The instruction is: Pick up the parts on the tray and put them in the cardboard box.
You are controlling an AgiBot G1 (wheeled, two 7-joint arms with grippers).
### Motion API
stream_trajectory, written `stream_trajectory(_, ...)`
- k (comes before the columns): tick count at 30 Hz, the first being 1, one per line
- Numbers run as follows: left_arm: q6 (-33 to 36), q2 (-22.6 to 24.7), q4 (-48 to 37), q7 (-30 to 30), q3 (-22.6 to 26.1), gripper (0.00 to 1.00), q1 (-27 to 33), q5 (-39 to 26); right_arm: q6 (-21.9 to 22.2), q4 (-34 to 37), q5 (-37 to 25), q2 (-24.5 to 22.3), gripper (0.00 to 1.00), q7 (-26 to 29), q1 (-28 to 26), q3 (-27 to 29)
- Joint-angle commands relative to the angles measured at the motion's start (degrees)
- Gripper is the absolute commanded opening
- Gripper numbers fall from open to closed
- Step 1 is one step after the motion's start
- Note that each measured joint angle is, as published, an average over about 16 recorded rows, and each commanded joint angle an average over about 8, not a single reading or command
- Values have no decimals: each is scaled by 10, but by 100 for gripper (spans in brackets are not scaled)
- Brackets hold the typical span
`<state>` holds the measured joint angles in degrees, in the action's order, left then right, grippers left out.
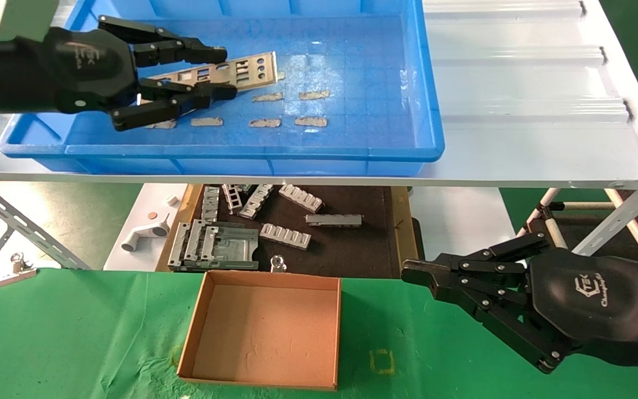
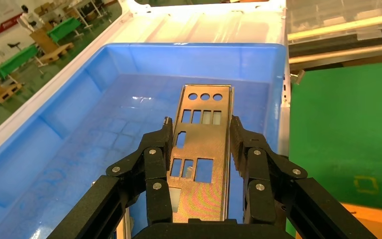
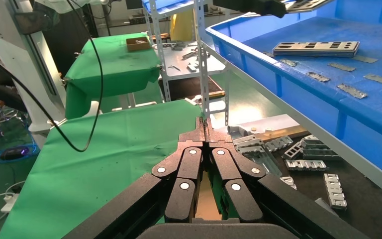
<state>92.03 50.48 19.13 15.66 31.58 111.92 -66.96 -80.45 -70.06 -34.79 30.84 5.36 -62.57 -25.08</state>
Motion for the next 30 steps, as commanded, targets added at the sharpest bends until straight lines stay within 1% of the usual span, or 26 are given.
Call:
stream_trajectory(1, 3, -12, 35, -4, 5, 0, -12, 16, 0, 0, 0, 0, 0, 0, 0, 0)
stream_trajectory(5, 2, -64, 164, -53, 39, 0, -62, 100, 0, 0, 0, 0, 0, 0, 0, 0)
stream_trajectory(9, 0, -115, 280, -91, 88, 0, -104, 171, 0, 0, 0, 0, 0, 0, 0, 0)
stream_trajectory(12, -4, -144, 341, -96, 130, 0, -124, 195, 0, 0, 0, 0, 0, 0, 0, 0)
stream_trajectory(15, -10, -159, 376, -87, 167, 0, -143, 194, 0, 0, 0, 0, 0, 0, 0, 0)
stream_trajectory(19, -42, -157, 392, -62, 207, 0, -180, 158, 0, 0, 0, 0, 0, 0, 0, 0)
stream_trajectory(22, -91, -142, 390, -43, 226, 0, -220, 125, 0, 0, 0, 0, 0, 0, 0, 0)
stream_trajectory(26, -168, -114, 382, -21, 243, 0, -277, 96, 0, 0, 0, 0, 0, 0, 0, 0)
stream_trajectory(30, -227, -81, 366, -2, 248, 0, -316, 87, 0, 0, 0, 0, 0, 0, 0, 0)
